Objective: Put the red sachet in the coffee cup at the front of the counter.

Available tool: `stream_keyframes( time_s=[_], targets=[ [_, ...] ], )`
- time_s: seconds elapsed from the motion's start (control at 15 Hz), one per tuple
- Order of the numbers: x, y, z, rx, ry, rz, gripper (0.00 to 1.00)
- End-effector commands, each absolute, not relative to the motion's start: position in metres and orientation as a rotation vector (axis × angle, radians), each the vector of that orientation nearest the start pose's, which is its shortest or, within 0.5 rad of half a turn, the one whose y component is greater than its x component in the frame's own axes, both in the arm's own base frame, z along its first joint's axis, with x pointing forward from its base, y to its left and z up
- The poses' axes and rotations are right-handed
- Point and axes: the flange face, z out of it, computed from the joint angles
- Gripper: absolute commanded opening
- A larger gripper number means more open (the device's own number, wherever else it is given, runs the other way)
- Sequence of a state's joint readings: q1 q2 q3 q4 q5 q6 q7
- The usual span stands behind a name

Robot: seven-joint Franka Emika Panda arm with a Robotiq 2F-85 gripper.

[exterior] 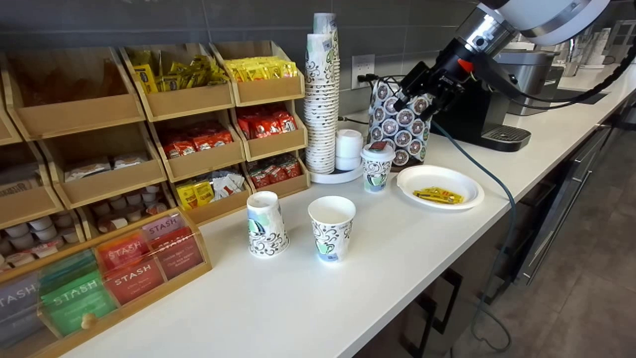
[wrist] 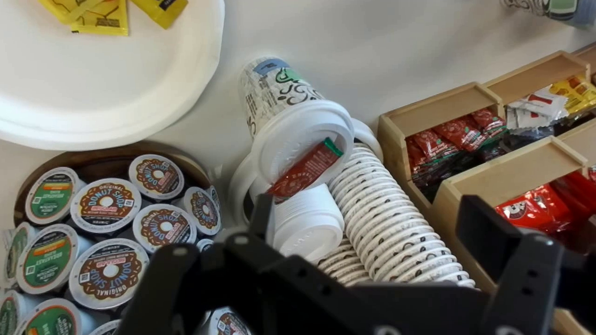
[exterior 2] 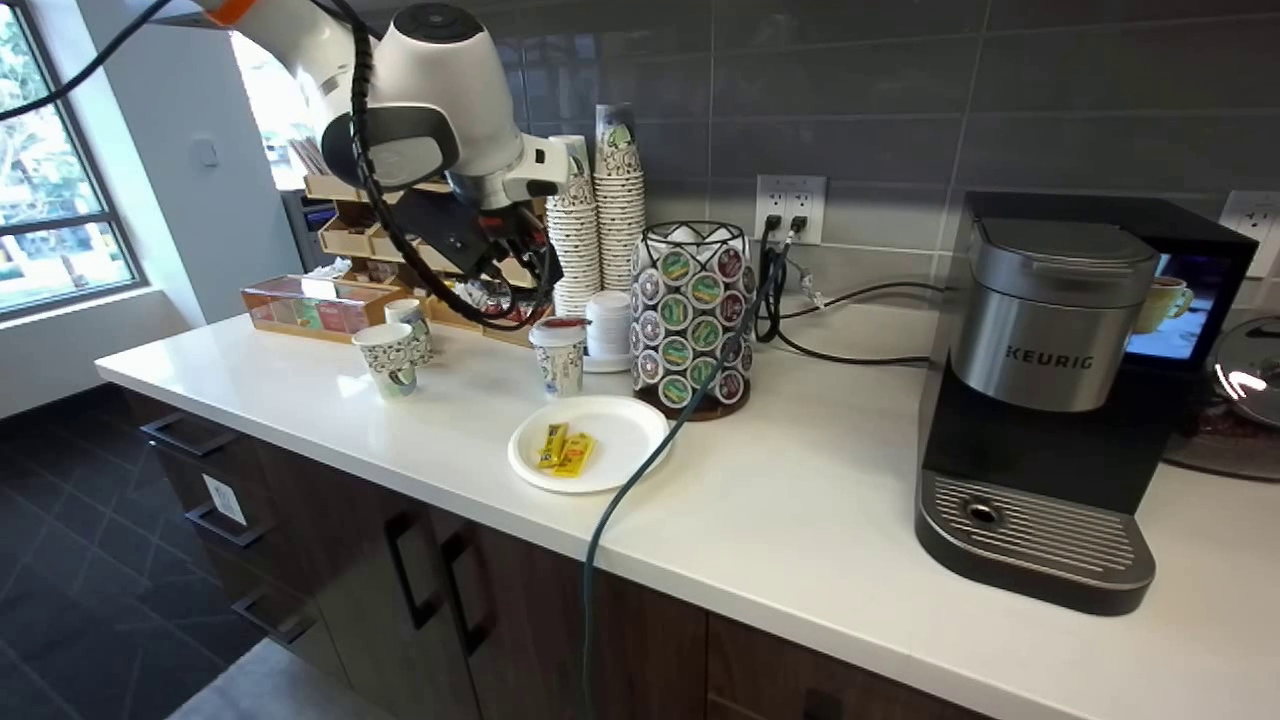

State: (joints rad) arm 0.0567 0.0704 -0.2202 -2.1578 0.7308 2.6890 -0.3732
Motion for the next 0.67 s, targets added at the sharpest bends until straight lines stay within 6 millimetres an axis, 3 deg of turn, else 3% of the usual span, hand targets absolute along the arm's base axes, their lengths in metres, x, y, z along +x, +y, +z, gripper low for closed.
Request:
stream_keyframes(
  time_s=[0.0, 0.6],
  targets=[
    [0.584, -0.124, 0.397, -2.614, 0.576, -0.742, 1.00],
    [0.612, -0.157, 0.347, -2.468, 0.798, -0.716, 1.00]
  ],
)
